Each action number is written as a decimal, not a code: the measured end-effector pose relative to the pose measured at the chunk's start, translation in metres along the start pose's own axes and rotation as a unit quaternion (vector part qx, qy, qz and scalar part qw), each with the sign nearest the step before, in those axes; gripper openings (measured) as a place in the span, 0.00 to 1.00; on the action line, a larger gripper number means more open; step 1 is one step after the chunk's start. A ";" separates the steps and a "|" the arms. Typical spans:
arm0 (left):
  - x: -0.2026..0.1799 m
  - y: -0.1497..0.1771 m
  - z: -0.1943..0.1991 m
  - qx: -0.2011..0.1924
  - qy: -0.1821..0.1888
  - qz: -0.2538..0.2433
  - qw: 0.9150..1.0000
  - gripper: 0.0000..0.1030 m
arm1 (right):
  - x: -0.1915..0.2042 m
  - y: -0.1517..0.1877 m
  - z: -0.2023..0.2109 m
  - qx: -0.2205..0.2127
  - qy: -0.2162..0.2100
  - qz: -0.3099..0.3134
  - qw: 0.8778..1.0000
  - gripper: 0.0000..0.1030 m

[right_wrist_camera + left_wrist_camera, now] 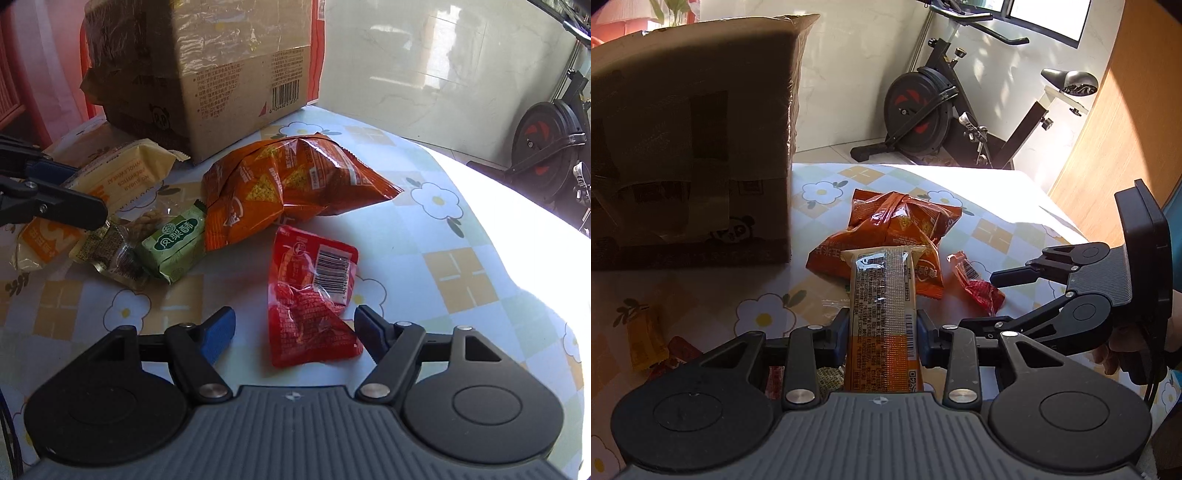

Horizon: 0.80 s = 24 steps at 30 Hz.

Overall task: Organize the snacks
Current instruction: 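Grasp the long striped biscuit packet with the left gripper and lift it, then grasp the small red packet with the right gripper while the left gripper holds the biscuit packet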

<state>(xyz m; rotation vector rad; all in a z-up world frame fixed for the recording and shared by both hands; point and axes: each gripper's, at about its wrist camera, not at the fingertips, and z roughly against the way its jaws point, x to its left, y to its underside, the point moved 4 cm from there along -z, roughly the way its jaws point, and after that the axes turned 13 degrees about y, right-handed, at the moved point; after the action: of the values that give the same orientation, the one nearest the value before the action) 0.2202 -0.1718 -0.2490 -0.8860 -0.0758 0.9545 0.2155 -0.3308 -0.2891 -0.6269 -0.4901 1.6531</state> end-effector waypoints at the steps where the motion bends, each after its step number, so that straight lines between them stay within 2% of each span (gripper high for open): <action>1: 0.000 0.001 0.000 -0.001 0.000 0.003 1.000 0.37 | -0.001 0.002 0.001 0.003 0.000 -0.007 1.000 0.65; 5: 0.000 0.002 0.000 -0.004 -0.001 0.003 1.000 0.37 | -0.003 -0.001 0.000 0.008 0.008 -0.033 0.999 0.63; 9: 0.003 0.003 0.004 -0.012 0.000 0.008 1.000 0.37 | -0.011 -0.013 -0.002 0.012 0.010 -0.083 0.996 0.66; 14: 0.007 0.004 0.008 -0.019 0.000 0.018 1.000 0.37 | -0.010 -0.023 -0.007 0.044 0.018 -0.134 0.990 0.71; 17: 0.009 0.004 0.009 -0.020 -0.001 0.020 1.000 0.37 | -0.006 -0.028 -0.010 0.039 0.027 -0.123 0.991 0.71; 19: 0.010 0.004 0.010 -0.021 0.000 0.021 1.000 0.37 | -0.008 -0.030 -0.010 0.037 0.054 -0.111 0.992 0.70; 24: 0.012 0.003 0.011 -0.028 -0.002 0.029 0.999 0.37 | -0.015 -0.021 -0.005 0.038 0.080 -0.089 0.992 0.71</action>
<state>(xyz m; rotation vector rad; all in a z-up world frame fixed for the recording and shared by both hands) 0.2205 -0.1553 -0.2472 -0.9428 -0.0804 1.0118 0.2367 -0.3419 -0.2777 -0.6359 -0.3542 1.4339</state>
